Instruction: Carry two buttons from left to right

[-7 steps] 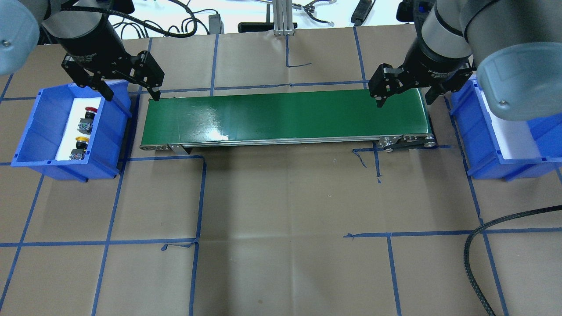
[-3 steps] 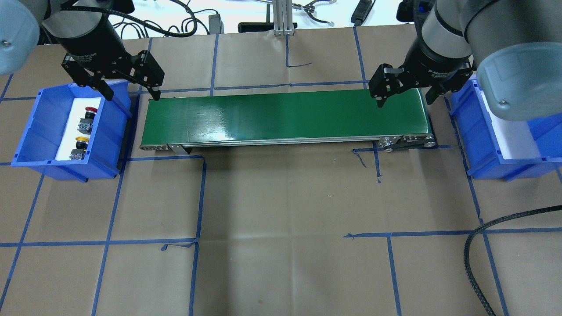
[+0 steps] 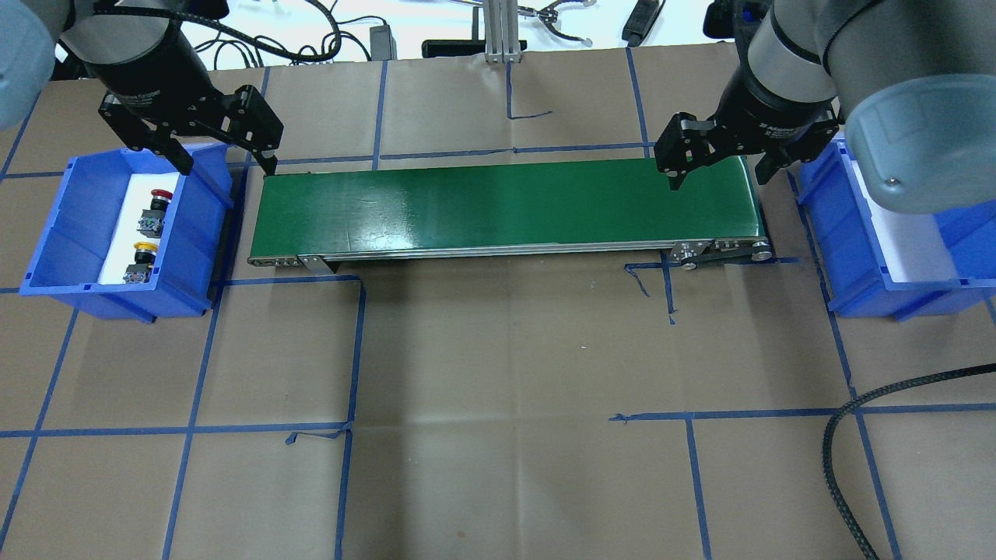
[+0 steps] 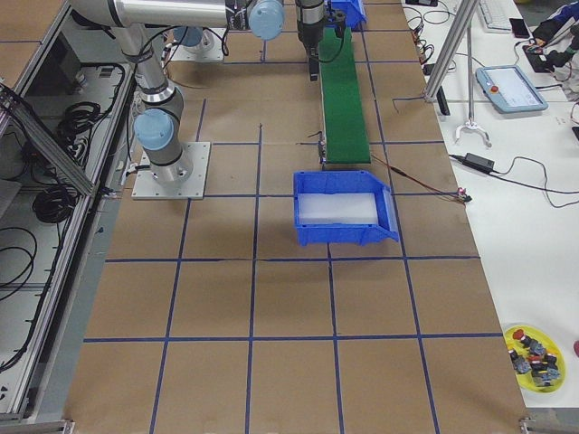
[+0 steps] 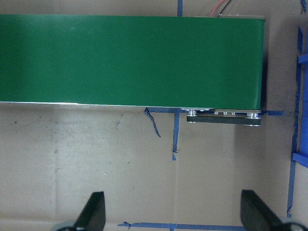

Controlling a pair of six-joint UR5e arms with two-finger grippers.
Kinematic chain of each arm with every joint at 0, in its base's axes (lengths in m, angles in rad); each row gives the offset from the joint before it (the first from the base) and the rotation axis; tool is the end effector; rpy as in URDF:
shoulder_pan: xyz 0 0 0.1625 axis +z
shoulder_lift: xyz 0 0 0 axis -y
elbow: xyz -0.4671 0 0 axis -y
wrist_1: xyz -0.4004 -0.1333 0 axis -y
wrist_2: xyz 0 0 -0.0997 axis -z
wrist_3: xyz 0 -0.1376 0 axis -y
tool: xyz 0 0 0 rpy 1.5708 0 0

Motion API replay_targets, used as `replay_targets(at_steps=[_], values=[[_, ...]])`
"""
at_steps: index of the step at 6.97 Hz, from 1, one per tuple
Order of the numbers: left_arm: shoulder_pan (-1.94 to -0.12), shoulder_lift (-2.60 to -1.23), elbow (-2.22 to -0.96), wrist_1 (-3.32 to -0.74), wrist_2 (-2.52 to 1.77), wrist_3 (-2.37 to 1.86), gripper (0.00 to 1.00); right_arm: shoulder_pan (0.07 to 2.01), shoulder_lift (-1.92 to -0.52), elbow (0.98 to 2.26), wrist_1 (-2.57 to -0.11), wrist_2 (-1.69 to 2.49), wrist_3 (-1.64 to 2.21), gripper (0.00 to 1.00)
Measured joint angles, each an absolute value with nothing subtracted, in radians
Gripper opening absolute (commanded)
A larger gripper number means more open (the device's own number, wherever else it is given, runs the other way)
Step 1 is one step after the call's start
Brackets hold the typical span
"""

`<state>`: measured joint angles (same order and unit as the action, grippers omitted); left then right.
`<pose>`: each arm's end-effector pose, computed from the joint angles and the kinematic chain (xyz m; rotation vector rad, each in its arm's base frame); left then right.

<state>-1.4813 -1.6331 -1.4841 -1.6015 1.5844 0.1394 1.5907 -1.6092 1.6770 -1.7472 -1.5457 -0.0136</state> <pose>-0.0837 -0.5378 0.5002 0.0781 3.1278 0.0122 0.1466 -0.4927 0.4762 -0.0542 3.1111 -0.1690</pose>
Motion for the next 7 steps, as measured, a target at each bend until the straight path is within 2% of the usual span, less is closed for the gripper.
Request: replay_targets(at_steps=[1, 4, 7], values=[[-1.443, -1.629, -1.482, -1.601, 1.587, 0.172, 1.0, 1.591, -1.609, 1.676, -1.748, -1.546, -0.014, 1.0], [-1.167, -1.645, -1.465, -1.606, 1.585, 0.392, 1.0, 1.59, -1.607, 1.66, -1.757, -1.541, -0.014, 1.0], [-0.991, -1.739, -1.462, -1.544, 1.588, 0.576, 1.0, 1.591, -1.606, 1.65, -1.758, -1.538, -0.014, 1.0]])
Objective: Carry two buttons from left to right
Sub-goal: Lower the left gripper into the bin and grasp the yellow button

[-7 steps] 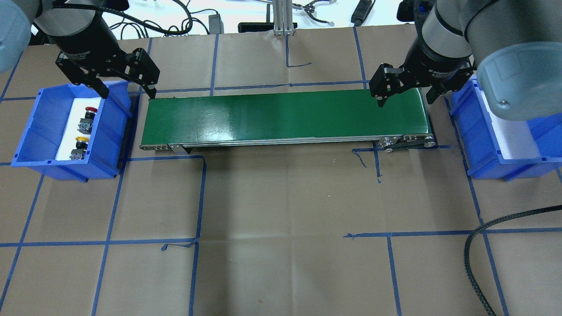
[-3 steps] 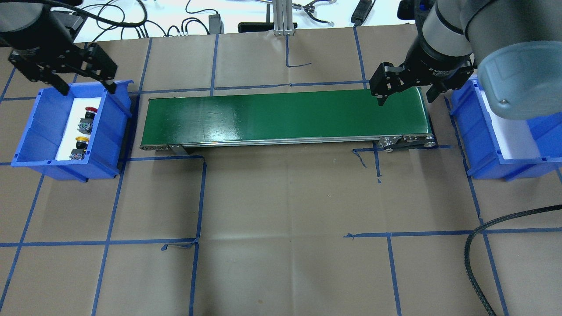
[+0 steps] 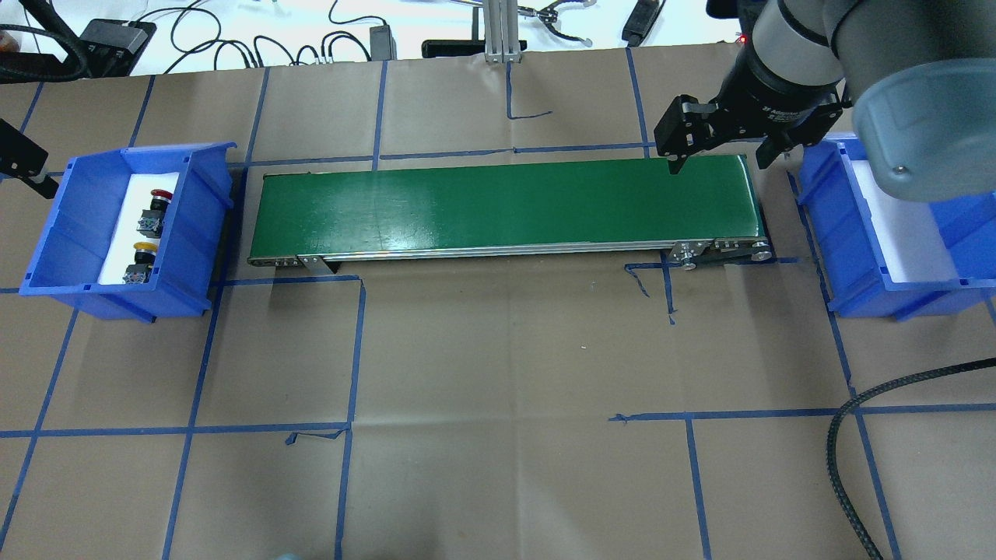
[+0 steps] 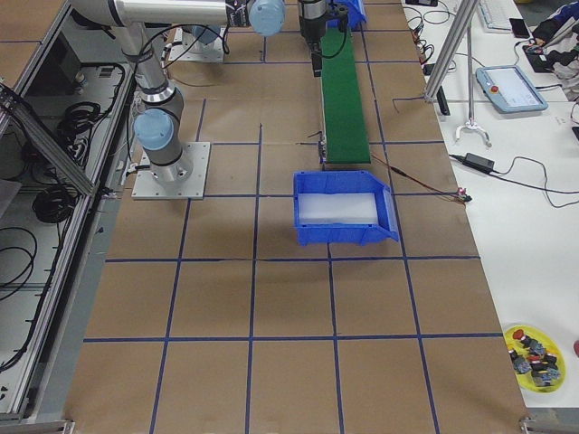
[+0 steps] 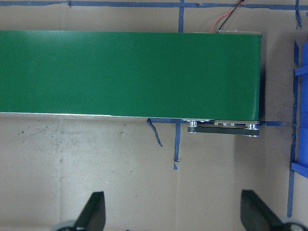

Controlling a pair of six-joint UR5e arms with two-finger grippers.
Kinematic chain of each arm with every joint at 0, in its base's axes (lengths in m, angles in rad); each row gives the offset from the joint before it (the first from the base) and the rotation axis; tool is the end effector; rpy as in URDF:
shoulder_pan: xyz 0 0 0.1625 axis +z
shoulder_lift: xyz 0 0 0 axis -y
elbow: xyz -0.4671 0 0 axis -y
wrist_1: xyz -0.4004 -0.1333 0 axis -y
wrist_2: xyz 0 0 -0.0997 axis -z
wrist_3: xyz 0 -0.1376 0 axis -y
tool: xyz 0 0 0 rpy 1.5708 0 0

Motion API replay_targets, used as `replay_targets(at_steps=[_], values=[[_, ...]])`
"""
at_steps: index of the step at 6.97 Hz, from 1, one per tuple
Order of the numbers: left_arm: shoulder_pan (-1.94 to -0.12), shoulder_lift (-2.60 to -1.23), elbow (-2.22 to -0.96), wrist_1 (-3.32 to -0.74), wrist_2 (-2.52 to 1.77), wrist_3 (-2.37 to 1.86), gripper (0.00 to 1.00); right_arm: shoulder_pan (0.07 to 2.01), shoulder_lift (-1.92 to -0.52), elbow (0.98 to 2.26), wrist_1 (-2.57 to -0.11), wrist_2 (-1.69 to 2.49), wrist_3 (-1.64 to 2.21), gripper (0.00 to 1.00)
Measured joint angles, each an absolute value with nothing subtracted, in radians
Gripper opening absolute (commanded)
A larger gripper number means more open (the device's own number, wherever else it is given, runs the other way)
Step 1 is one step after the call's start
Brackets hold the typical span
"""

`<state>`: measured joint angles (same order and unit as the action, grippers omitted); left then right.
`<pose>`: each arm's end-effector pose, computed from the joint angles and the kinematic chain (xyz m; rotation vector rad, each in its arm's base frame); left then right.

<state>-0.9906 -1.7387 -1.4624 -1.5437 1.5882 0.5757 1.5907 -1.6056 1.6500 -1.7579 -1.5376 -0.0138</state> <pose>0.2046 -0.5509 0.4585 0.0066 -3.1379 -0.0575 0.1478 -0.4992 0.4896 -0.0559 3.0996 -0.2214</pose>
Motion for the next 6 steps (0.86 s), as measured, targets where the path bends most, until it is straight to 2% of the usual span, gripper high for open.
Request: replay_targets(at_steps=[6], values=[[-1.02, -1.929, -1.507, -1.3, 1.555, 0.58, 1.0, 1.591, -1.606, 1.65, -1.758, -1.535, -0.014, 1.0]])
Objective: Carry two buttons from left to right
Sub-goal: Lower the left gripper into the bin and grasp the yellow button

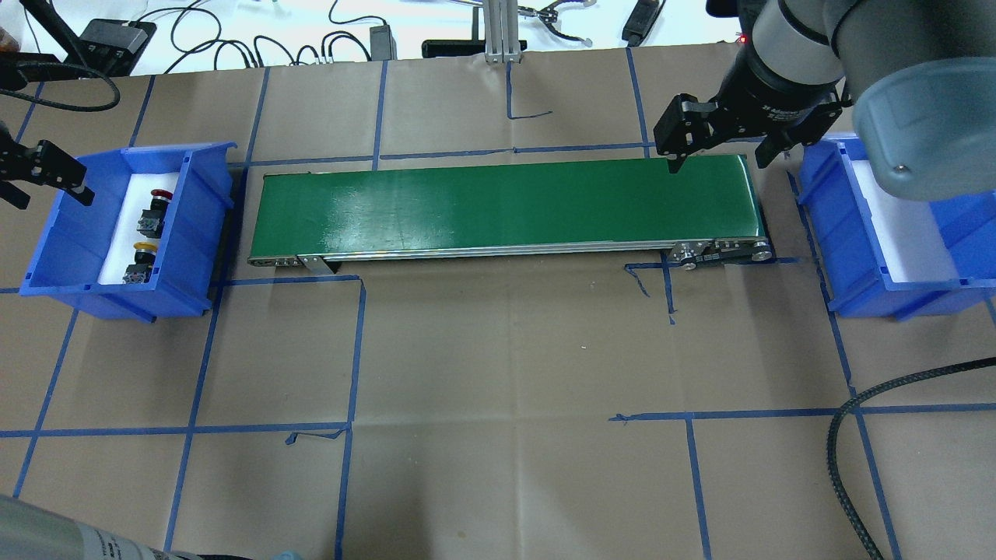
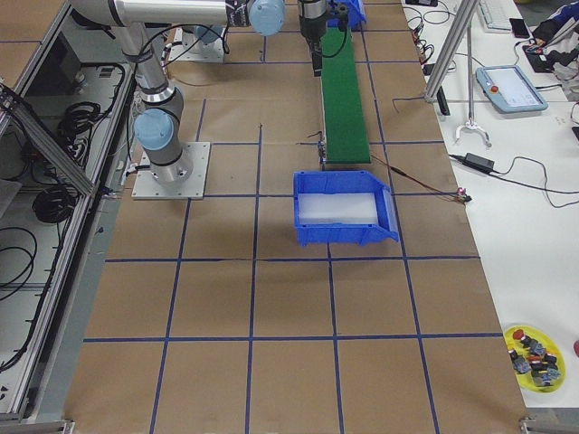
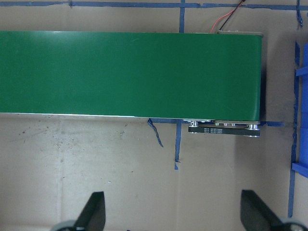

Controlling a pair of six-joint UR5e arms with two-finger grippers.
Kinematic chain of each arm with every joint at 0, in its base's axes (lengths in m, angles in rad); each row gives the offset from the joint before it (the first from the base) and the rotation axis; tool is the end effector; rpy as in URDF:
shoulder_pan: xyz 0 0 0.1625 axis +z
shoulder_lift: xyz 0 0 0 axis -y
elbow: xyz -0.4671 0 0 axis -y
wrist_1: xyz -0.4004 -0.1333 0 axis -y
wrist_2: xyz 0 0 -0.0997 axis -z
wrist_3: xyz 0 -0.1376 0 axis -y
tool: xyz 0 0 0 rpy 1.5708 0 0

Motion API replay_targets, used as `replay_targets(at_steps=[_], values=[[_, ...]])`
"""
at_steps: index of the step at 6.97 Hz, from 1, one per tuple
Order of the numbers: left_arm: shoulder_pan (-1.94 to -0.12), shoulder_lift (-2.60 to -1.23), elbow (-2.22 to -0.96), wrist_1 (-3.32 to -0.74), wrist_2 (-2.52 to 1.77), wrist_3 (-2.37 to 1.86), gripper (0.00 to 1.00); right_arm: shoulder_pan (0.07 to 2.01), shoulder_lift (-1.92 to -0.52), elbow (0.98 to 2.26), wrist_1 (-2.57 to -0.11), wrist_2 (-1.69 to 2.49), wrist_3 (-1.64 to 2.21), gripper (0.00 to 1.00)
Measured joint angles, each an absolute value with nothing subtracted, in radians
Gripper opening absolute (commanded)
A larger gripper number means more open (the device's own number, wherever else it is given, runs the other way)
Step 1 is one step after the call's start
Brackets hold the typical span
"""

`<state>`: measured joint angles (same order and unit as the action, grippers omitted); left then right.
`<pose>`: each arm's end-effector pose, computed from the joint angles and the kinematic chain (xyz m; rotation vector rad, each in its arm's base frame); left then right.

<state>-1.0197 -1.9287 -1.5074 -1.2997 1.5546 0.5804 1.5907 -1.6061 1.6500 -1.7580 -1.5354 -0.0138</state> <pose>0.2214 -0.6190 0.3439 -0.0453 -3.1150 -0.0173 0.1481 -0.4990 0.4899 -0.0561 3.0974 -0.2222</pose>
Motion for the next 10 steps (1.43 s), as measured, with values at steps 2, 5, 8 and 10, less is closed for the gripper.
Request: replay_targets(at_steps=[2, 5, 8, 10], values=[[-1.031, -1.963, -1.542, -1.22, 1.557, 0.578, 1.0, 1.591, -1.606, 1.65, -1.758, -1.536, -0.014, 1.0], [-1.011, -1.982, -1.663, -1.058, 1.559, 0.578, 1.0, 1.591, -1.606, 1.653, -1.756, -1.536, -0.014, 1.0], [-1.006, -2.015, -1.782, -0.894, 1.562, 0.579, 0.96, 1.591, -1.606, 1.657, -1.754, -1.537, -0.014, 1.0], [-1.003, -2.028, -1.799, -0.867, 1.568, 0.57, 0.6, 1.591, -1.606, 1.658, -1.753, -1.537, -0.014, 1.0]])
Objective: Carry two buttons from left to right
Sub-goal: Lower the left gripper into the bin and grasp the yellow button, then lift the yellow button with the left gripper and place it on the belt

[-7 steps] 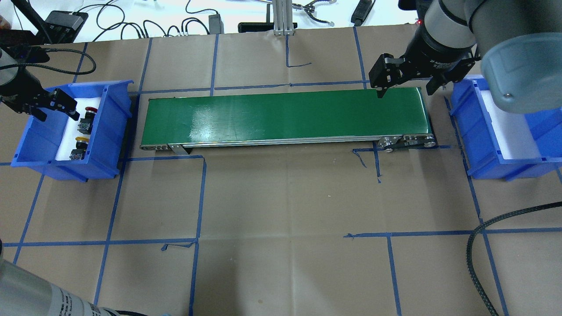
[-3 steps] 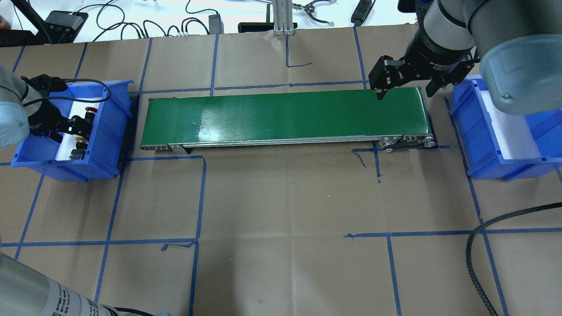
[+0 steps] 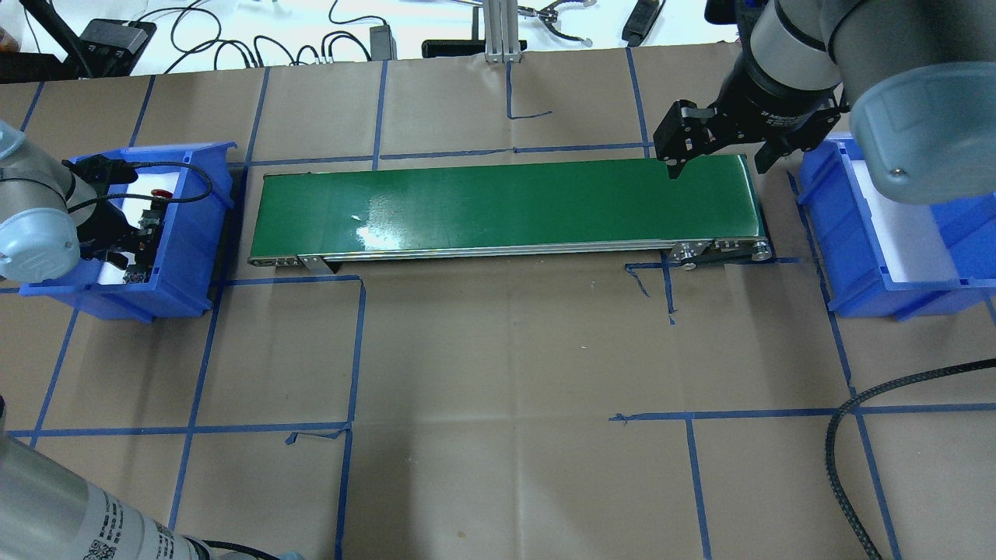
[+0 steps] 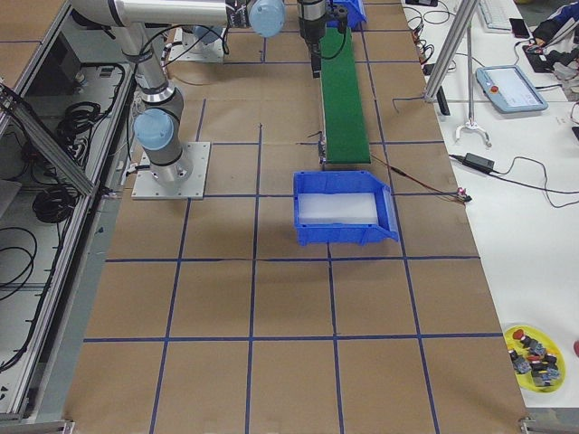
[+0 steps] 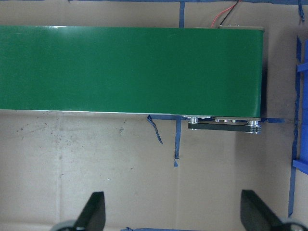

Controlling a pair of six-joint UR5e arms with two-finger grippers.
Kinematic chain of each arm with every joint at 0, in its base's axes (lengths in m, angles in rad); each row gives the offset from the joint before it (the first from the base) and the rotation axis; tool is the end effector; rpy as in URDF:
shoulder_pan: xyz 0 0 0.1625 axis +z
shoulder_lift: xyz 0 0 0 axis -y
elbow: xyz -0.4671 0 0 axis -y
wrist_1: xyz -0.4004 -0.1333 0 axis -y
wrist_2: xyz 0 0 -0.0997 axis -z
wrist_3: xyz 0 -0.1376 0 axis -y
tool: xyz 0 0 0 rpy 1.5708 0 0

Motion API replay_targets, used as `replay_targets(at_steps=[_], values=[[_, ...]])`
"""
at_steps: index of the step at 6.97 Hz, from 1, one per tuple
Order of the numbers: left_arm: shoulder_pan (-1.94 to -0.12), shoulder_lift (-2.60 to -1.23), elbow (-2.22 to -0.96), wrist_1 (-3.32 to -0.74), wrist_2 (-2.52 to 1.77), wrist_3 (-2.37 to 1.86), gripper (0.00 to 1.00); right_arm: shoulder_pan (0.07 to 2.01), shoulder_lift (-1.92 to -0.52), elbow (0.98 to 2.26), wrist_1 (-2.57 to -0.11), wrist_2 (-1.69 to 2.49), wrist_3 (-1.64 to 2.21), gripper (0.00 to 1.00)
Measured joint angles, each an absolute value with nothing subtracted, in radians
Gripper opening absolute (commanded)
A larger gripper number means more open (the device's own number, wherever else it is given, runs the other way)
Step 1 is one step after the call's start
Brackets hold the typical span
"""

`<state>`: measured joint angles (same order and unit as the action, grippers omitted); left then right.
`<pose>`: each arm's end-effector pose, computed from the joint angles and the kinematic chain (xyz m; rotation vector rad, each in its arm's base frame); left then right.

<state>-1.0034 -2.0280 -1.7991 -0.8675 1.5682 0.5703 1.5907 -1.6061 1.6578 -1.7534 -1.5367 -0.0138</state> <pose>0.2196 -0.5932 0.1923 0.0046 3.1341 -0.0257 0.1479 -0.4973 0.4853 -0.0557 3.1000 -0.2031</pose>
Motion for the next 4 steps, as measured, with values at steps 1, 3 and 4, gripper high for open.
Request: replay_targets(at_steps=[1, 3, 4], values=[[-1.003, -2.024, -1.8, -0.866, 1.576, 0.568, 0.42, 1.591, -1.606, 1.659, -1.753, -1.536, -0.014, 1.0], [-1.002, -2.016, -1.8, -0.87, 1.586, 0.565, 0.19, 1.591, -1.606, 1.658, -1.754, -1.536, -0.014, 1.0], [-1.002, -2.01, -1.799, -0.873, 1.586, 0.564, 0.1, 1.591, -1.606, 1.658, -1.755, -1.536, -0.014, 1.0]])
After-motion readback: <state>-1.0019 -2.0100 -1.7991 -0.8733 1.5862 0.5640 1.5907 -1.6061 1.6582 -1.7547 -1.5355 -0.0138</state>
